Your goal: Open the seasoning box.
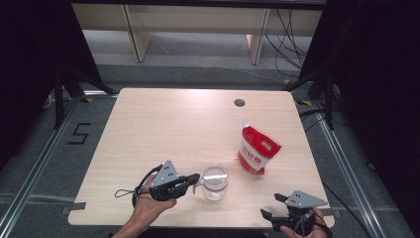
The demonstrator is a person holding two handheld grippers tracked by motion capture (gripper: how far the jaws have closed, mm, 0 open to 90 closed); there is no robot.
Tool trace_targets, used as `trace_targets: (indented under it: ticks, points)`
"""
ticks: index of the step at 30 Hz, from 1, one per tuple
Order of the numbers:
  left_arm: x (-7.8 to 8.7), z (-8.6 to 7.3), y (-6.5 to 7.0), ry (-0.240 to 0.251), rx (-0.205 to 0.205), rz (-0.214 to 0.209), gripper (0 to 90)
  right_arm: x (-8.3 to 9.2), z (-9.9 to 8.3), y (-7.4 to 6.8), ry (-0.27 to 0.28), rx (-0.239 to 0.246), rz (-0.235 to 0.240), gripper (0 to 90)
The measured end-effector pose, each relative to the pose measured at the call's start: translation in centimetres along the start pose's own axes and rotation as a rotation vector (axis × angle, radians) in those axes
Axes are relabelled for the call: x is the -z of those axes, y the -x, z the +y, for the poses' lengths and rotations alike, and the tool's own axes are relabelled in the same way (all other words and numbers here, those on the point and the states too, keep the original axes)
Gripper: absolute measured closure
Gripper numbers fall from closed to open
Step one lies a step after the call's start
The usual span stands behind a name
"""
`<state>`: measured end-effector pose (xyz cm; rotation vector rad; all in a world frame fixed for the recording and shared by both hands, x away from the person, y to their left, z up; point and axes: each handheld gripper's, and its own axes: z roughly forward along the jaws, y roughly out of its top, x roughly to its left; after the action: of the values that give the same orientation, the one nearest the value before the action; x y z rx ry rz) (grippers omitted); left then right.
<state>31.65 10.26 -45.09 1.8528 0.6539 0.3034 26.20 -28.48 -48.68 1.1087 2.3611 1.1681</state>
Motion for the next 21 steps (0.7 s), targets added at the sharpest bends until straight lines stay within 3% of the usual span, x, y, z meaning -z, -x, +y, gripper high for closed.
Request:
trace_targets:
  ticks: [4,6,7,11,12,13,14,18,19,21]
  points:
    - [0.0,-0.1,0.2,0.001,0.012,0.007,89.1,-0.1,0.1,0.1,0.012,0.031,0.003,26.2]
    - [0.1,-0.1,0.2,0.0,0.01,0.009,89.0,-0.1,0.1,0.1,0.014,0.027,0.004,26.2]
    - [0.1,-0.1,0.1,-0.002,-0.011,0.005,89.0,-0.2,0.3,0.0,0.017,0.027,0.007,26.2]
    - [0.1,-0.1,0.1,0.0,-0.012,0.005,89.0,-0.4,0.7,-0.4,0.026,-0.004,0.028,26.8]
    - [0.1,-0.1,0.2,0.005,-0.009,0.006,89.0,-0.6,0.9,-0.3,0.052,0.03,0.036,27.9]
    - [0.1,-0.1,0.2,0.004,-0.015,0.01,89.0,-0.9,1.5,-0.7,0.067,0.062,0.058,36.9]
    - [0.1,-0.1,0.2,0.005,-0.016,0.01,89.0,-1.1,1.8,-0.9,0.082,0.093,0.056,37.6]
    - [0.1,-0.2,0.2,0.007,-0.015,0.007,89.0,-1.6,2.6,-1.5,0.117,0.126,0.075,44.7]
    - [0.1,-0.2,0.3,0.014,0.0,0.0,89.0,-1.9,3.2,-2.0,0.133,0.131,0.078,52.1]
    - [0.1,-0.2,0.2,0.01,-0.016,0.002,89.0,-2.3,3.6,-2.1,0.137,0.169,0.083,55.0]
